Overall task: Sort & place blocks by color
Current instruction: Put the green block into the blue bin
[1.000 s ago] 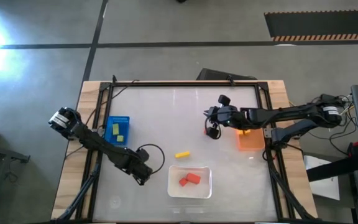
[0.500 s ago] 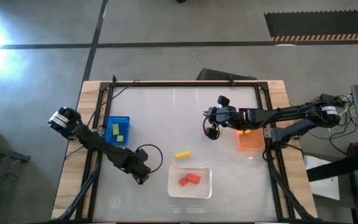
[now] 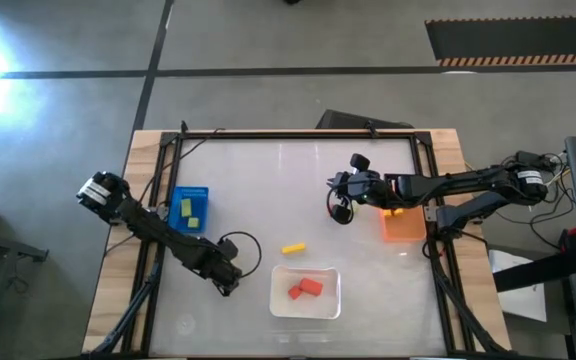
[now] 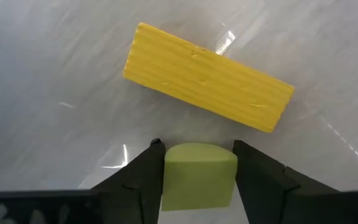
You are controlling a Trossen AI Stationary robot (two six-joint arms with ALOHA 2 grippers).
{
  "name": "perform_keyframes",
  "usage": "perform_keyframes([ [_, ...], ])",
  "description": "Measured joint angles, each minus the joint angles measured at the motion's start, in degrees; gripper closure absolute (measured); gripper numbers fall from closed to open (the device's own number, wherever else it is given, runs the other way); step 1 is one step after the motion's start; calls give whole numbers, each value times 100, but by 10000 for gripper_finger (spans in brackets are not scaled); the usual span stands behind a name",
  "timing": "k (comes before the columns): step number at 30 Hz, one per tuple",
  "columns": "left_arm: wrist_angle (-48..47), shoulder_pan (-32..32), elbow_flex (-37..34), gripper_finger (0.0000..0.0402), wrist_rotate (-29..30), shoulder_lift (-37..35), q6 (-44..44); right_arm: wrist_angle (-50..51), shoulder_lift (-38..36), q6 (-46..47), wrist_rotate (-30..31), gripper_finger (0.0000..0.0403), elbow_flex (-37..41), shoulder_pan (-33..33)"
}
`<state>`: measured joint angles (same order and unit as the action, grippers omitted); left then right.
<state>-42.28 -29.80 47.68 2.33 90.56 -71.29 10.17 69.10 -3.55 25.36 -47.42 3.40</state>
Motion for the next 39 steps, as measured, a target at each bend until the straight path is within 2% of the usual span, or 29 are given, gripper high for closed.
perform_keyframes([
  [12, -80, 7, 119, 253, -44, -39, 22, 3, 0, -2, 0, 374, 0, 0],
  [19, -177, 13, 689, 253, -59, -92, 542, 4, 0, -45, 2, 374, -2, 0],
  [23, -623, 31, 1095, 253, 94, -180, 837, 4, -2, -79, 2, 374, -7, 0],
  [27, -1246, 105, 1450, 253, 499, -408, 1025, 2, -2, -103, 2, 374, -7, 0],
  [32, -2121, 397, 1583, 253, 1320, -854, 1024, 9, -2, -133, 2, 374, -7, 0],
  [36, -2640, 836, 1459, 247, 2071, -1258, 953, 20, -4, -173, 2, 374, -7, 0],
  [39, -3154, 1312, 1370, 245, 2759, -1488, 546, 21, -4, -174, 2, 374, -7, 0],
])
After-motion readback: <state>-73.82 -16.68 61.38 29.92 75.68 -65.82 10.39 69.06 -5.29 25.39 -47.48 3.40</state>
